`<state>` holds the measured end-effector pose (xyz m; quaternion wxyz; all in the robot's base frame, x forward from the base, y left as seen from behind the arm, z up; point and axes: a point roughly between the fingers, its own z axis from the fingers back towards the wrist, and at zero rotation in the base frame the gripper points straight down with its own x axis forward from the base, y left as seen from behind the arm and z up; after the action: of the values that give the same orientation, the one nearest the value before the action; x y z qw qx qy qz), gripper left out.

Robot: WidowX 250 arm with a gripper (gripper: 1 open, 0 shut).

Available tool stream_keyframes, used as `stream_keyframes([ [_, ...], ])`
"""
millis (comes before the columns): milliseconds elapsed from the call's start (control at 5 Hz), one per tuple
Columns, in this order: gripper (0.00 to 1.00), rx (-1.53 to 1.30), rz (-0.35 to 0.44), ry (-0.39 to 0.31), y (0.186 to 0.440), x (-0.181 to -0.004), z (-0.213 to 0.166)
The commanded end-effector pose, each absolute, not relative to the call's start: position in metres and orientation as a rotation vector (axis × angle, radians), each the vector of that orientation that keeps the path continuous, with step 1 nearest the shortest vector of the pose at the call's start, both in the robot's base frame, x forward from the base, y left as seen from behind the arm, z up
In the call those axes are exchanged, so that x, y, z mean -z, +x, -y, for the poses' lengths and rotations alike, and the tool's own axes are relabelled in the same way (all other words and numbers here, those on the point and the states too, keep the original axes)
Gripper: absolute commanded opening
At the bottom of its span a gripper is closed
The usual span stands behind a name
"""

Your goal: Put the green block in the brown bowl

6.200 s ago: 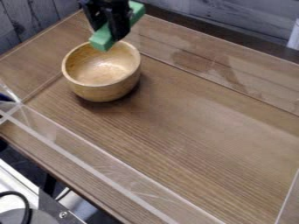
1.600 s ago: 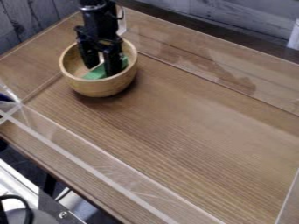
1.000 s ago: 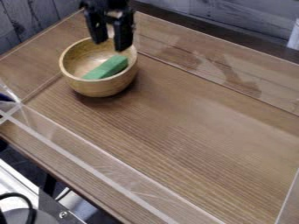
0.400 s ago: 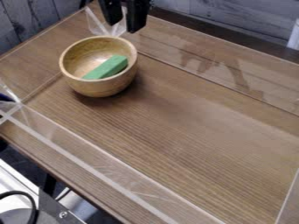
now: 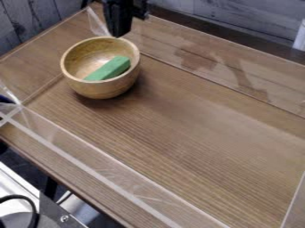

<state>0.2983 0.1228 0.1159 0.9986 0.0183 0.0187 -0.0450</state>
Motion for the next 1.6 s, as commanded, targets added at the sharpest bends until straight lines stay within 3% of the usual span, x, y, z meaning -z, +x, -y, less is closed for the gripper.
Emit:
stream_keyframes([
  [0, 0.0, 0.132, -0.022, 0.063, 0.307, -0.117, -0.139],
  [200, 0.0, 0.178, -0.039, 0.055, 0.315, -0.115, -0.14],
  [800, 0.0, 0.134, -0.127, 0.149, 0.298, -0.103, -0.175],
  [1000, 0.0, 0.127, -0.125, 0.196, 0.3, -0.099, -0.175],
  [1200, 0.0, 0.146, -0.124, 0.156, 0.304, -0.1, -0.17],
  [1400, 1.0, 0.164, -0.124, 0.115, 0.308, -0.107, -0.165],
])
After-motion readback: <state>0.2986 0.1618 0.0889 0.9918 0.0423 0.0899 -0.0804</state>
